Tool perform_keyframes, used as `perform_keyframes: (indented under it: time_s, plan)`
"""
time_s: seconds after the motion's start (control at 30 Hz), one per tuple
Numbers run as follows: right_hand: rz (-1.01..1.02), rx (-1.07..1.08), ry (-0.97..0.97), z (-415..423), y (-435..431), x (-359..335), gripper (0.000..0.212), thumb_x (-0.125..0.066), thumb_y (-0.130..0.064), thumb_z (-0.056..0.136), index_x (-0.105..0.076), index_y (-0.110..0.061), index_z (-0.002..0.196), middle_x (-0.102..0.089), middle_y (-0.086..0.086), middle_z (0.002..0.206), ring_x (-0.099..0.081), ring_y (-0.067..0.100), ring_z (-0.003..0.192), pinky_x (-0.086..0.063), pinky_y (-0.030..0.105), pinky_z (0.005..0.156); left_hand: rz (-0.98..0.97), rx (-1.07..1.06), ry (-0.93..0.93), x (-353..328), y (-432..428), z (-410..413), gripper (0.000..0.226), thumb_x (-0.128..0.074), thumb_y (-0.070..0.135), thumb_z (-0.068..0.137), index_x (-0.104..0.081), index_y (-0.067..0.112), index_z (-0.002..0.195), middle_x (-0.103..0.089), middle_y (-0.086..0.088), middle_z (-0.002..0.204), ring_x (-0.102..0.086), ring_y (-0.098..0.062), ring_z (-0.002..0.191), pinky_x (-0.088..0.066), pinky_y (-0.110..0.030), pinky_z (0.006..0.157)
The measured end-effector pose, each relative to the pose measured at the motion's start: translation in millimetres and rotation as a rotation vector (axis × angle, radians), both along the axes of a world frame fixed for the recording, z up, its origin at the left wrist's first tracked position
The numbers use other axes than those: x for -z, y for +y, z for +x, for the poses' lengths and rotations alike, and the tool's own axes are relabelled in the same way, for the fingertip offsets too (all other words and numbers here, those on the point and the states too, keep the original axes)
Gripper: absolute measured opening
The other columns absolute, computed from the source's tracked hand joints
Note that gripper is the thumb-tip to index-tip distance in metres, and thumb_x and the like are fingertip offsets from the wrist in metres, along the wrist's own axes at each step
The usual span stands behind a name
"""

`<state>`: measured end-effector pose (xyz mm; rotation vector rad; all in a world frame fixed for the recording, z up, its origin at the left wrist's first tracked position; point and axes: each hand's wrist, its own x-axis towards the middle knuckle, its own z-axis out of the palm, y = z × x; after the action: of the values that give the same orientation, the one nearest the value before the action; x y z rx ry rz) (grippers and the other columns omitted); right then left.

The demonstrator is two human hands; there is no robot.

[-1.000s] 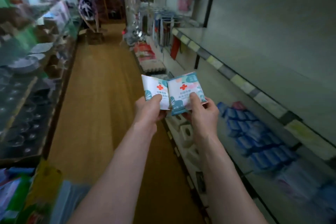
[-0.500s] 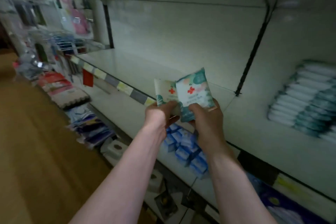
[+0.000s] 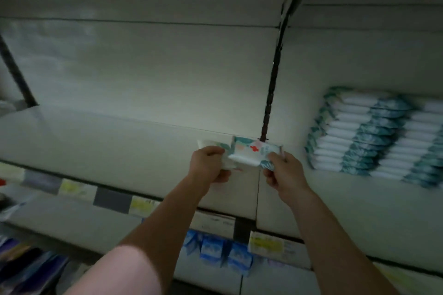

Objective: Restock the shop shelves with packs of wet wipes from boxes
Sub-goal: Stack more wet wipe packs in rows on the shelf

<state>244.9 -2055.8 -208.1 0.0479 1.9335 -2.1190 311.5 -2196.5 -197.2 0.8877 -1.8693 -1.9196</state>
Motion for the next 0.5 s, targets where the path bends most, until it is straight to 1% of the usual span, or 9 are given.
perform_keyframes:
  time_s: [0.03,0.07,0.13,0.17,0.2,0.27,0.37,0.43,0.5]
  plan:
    - [0.026,0.009,0.032,-7.6,1.5,2.3,0.01,-0.051,-0.014,0.097,-0.06,-0.009,0.098,-0.056,0.005,0.066,-0.048,0.009,0.045,-0.037,0.018,0.037,-0.022,0.02,-0.015,2.6,0.1,-8.3,0.026,-0.048,0.012,0.098,-0.063,0.005,0.118,-0.063,-0.011,0.083,-0.062,-0.024,0.059,-0.057,-0.032,0.05]
    - [0.054,0.018,0.06,-15.0,2.8,4.2,0.011,-0.052,-0.015,0.096,-0.06,-0.008,0.095,-0.054,0.005,0.064,-0.046,0.008,0.045,-0.036,0.018,0.037,-0.038,0.036,-0.029,4.6,0.5,-16.6,0.026,-0.05,0.021,0.098,-0.065,0.004,0.111,-0.063,-0.01,0.08,-0.062,-0.023,0.06,-0.057,-0.034,0.052]
    - [0.1,0.043,0.102,-27.7,4.2,7.1,0.014,-0.055,-0.017,0.095,-0.061,-0.008,0.086,-0.054,0.005,0.062,-0.044,0.007,0.043,-0.036,0.017,0.037,-0.078,0.074,-0.068,7.2,3.7,-32.0,0.03,-0.048,0.037,0.098,-0.062,0.011,0.098,-0.063,-0.008,0.078,-0.062,-0.022,0.064,-0.057,-0.034,0.056]
    - [0.113,0.057,0.115,-33.6,4.5,8.1,0.016,-0.056,-0.017,0.095,-0.06,-0.009,0.082,-0.054,0.004,0.06,-0.044,0.006,0.041,-0.036,0.017,0.037,-0.116,0.093,-0.078,8.4,5.3,-39.5,0.03,-0.046,0.041,0.098,-0.06,0.014,0.095,-0.062,-0.007,0.078,-0.062,-0.022,0.066,-0.057,-0.034,0.056]
    - [0.121,0.072,0.121,-39.4,4.8,9.4,0.018,-0.057,-0.018,0.094,-0.059,-0.01,0.078,-0.054,0.003,0.059,-0.045,0.005,0.039,-0.036,0.017,0.037,-0.168,0.109,-0.078,9.9,6.6,-47.0,0.028,-0.046,0.042,0.098,-0.058,0.017,0.093,-0.061,-0.005,0.077,-0.061,-0.022,0.067,-0.058,-0.035,0.057]
    - [0.138,0.101,0.13,-50.8,6.6,11.8,0.02,-0.058,-0.02,0.094,-0.057,-0.012,0.076,-0.055,0.003,0.059,-0.046,0.006,0.04,-0.037,0.017,0.037,-0.297,0.119,-0.073,14.9,7.6,-62.6,0.022,-0.05,0.038,0.097,-0.061,0.02,0.09,-0.061,-0.003,0.075,-0.06,-0.021,0.065,-0.06,-0.039,0.06]
    - [0.12,0.125,0.109,-65.1,10.7,18.0,0.017,-0.05,-0.018,0.097,-0.058,-0.01,0.083,-0.06,0.006,0.069,-0.051,0.011,0.05,-0.044,0.021,0.044,-0.435,0.093,-0.088,23.0,7.6,-82.9,0.02,-0.055,0.031,0.095,-0.069,0.018,0.091,-0.067,-0.005,0.079,-0.064,-0.026,0.069,-0.059,-0.042,0.069]
    - [0.126,0.143,0.103,-70.3,11.7,23.6,0.019,-0.047,-0.012,0.097,-0.058,-0.01,0.081,-0.062,0.01,0.075,-0.053,0.013,0.054,-0.046,0.025,0.049,-0.476,0.045,-0.078,27.9,9.5,-91.9,0.023,-0.056,0.032,0.094,-0.072,0.016,0.094,-0.071,-0.009,0.087,-0.066,-0.029,0.078,-0.057,-0.037,0.072]
    - [0.195,0.185,0.149,-73.3,11.2,29.2,0.021,-0.047,-0.01,0.098,-0.058,-0.006,0.08,-0.061,0.012,0.077,-0.053,0.013,0.052,-0.047,0.022,0.046,-0.519,-0.023,-0.066,33.3,12.7,-94.3,0.025,-0.056,0.033,0.094,-0.072,0.015,0.097,-0.071,-0.006,0.091,-0.063,-0.023,0.079,-0.05,-0.029,0.069]
